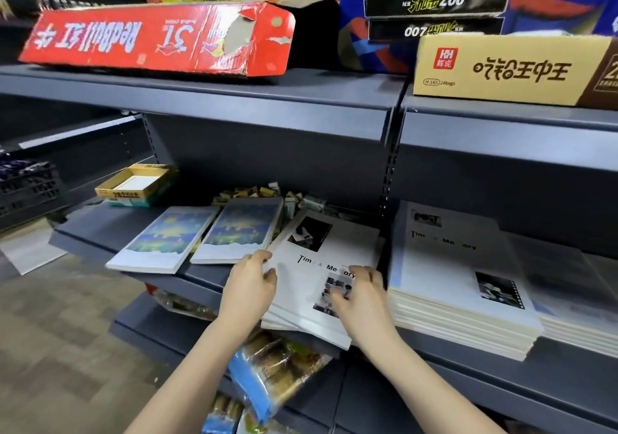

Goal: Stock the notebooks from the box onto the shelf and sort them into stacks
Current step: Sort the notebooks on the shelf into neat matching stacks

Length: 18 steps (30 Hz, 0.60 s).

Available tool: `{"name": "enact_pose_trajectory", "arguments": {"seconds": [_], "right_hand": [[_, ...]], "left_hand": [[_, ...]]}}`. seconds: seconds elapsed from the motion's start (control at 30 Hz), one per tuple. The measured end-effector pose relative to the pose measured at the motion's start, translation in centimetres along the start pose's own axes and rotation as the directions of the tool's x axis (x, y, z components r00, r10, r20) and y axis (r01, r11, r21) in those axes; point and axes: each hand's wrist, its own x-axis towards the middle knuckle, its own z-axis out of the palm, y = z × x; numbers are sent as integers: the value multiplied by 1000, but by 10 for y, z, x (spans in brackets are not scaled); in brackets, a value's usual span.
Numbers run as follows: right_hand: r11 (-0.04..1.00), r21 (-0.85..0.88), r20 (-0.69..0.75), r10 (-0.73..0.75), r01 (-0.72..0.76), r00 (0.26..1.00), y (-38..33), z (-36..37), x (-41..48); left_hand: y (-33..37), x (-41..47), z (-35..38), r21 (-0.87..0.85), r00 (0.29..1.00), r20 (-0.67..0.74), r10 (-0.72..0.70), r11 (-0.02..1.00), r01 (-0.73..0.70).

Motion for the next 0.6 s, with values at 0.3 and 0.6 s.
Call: {"name": "enact_pose_trajectory", "arguments": {"seconds": [0.3, 0.6], "right_hand": [[949, 264, 117, 147, -174, 982, -6, -17, 8], [799, 533, 210, 194, -278, 958, -7, -20, 13]], "left_hand": [[11, -2, -7, 45, 988, -106, -109, 992, 115], [3, 9, -34, -259, 934, 275, -228, 918, 301]]}}
